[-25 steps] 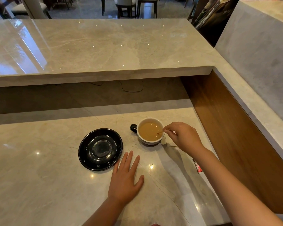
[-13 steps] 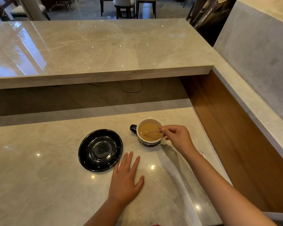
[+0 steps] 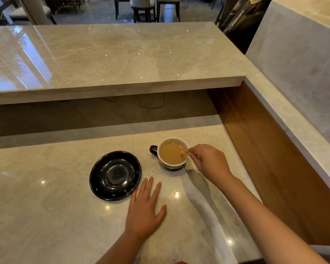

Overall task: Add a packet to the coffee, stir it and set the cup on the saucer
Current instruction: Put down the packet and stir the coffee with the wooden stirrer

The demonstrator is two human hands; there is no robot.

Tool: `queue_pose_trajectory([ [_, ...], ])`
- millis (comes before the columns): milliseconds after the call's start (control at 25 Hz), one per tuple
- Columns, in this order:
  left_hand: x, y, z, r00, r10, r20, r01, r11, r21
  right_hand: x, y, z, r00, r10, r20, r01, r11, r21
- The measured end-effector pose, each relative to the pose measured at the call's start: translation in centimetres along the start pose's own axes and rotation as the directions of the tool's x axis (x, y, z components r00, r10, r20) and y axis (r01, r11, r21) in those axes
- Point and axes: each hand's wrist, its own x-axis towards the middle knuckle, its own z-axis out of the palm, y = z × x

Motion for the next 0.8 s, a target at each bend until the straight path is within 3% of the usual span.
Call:
queue_pose_trajectory([
  [120,0.0,0.0,0.0,1.0,-0.003,0.002,0.003,1.0,-0.007,0.5,0.1,-0.3,0.991,0.109,0.071,-0.119,0.982,0.145],
  [240,0.0,0.0,0.1,1.0,-0.004,0.002,0.004,1.0,-0.007,0.7,0.3,0.2,0.968,0.2,0.154,-0.246,0.885,0.396],
  [440,0.0,-0.1,0.1,1.0,0.0,0.007,0.0,1.0,0.0,0.3,-0.2,2.0,0.967,0.246,0.064,-0.239,0.791,0.564],
  [560,-0.1,-0.1,0.1,1.0,0.005,0.003,-0.005,1.0,0.002,0.5,-0.4,2.5,0.983,0.179,-0.049,-0.137,0.88,0.455],
  [680,-0.1,0.0,0.0,1.0,0.005,-0.001,-0.005,1.0,-0.011,0.2,-0.3,2.1,0.987,0.015,-0.158,0.021,0.974,0.224],
  [800,0.0,0.0,0.0,1.0,0.009,-0.001,-0.009,1.0,-0.016,-0.6,-0.4,1.3,0.986,-0.09,-0.143,0.096,0.995,0.034],
])
